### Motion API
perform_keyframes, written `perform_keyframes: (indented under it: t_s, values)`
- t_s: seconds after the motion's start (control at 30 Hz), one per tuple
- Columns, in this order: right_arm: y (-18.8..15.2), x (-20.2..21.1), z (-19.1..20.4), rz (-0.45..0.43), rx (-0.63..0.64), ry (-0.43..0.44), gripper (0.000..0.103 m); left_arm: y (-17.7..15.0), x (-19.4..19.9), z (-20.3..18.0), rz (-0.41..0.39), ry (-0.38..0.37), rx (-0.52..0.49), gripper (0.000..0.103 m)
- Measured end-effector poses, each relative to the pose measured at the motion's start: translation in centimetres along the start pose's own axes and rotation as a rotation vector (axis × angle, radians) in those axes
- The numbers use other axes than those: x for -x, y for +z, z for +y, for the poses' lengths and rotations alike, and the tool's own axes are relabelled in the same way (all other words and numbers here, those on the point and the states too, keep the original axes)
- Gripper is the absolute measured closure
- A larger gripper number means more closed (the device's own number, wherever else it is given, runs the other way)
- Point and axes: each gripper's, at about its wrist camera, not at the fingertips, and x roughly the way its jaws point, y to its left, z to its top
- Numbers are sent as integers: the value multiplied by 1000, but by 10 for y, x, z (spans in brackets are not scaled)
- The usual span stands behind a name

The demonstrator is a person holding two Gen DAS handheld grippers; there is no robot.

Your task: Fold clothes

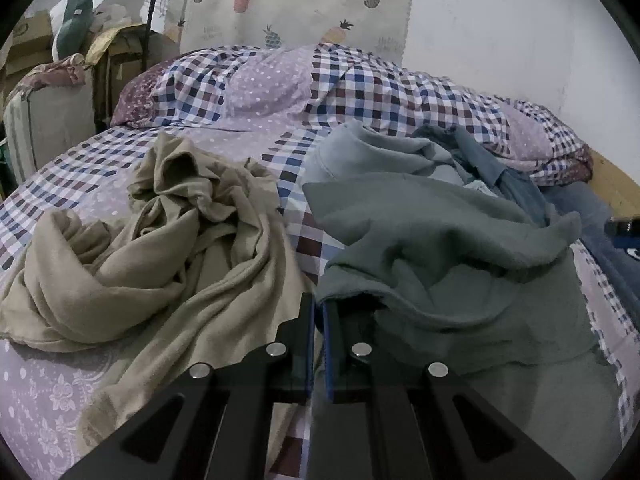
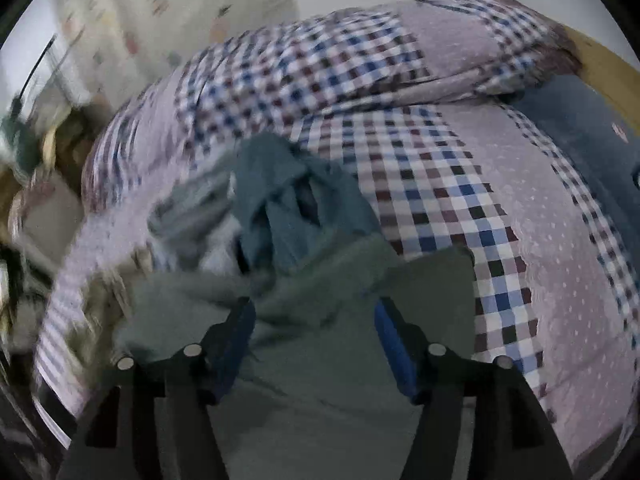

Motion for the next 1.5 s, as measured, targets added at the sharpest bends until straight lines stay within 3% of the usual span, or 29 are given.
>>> perform_keyframes:
  t_s: [0.07, 0.17, 0.33, 0.5, 0.57, 0.63, 0.67, 0.73, 0.87, 1.0, 1.07, 1.17, 1.23, 1.27, 1.37, 1.5]
  values:
    - [-13, -10, 3, 6, 84, -49, 37, 0, -1, -1, 3, 1, -4, 100]
    - [-19, -28, 4, 15, 127, -49, 37, 0, -2, -2, 7, 4, -11, 100]
    - [3, -35, -39, -79, -173, 125, 37, 0, -5, -4, 17, 2, -23, 99]
    - [13, -68, -70, -32, -398, 177, 38, 2, -2, -5, -3, -19, -18, 99]
    - [13, -72, -71, -45, -420, 202, 53, 2, 0, -5, -11, -26, -19, 101]
    - [13, -67, -68, -84, -422, 203, 93, 3, 2, -5, -20, -27, -20, 101]
    - [13, -62, -65, -105, -409, 212, 98, 4, 3, -5, -26, -25, -21, 101]
    - [10, -45, -53, -159, -358, 204, 99, 5, 5, -3, -35, -20, -12, 101]
    - [-2, -3, -42, -212, -398, 194, 99, 7, 8, 5, -44, -22, 29, 101]
    - [-8, 42, -36, -197, -529, 244, 99, 7, 9, 7, -42, -27, 41, 101]
    - [-4, 50, -28, -181, -520, 206, 96, 7, 9, 7, -40, -26, 43, 101]
    - [11, 30, -30, -124, -521, 86, 89, 7, 9, 7, -37, -25, 46, 101]
    - [25, 0, -36, -67, -512, 17, 60, 7, 9, 7, -35, -25, 49, 101]
    - [28, -14, -42, -37, -508, 2, 56, 7, 9, 7, -33, -24, 50, 101]
    - [35, -55, -59, 54, -495, -31, 56, 6, 6, 8, -27, -22, 53, 101]
    - [5, -39, -82, -20, -479, 36, 55, 5, 4, 8, -19, -16, 57, 101]
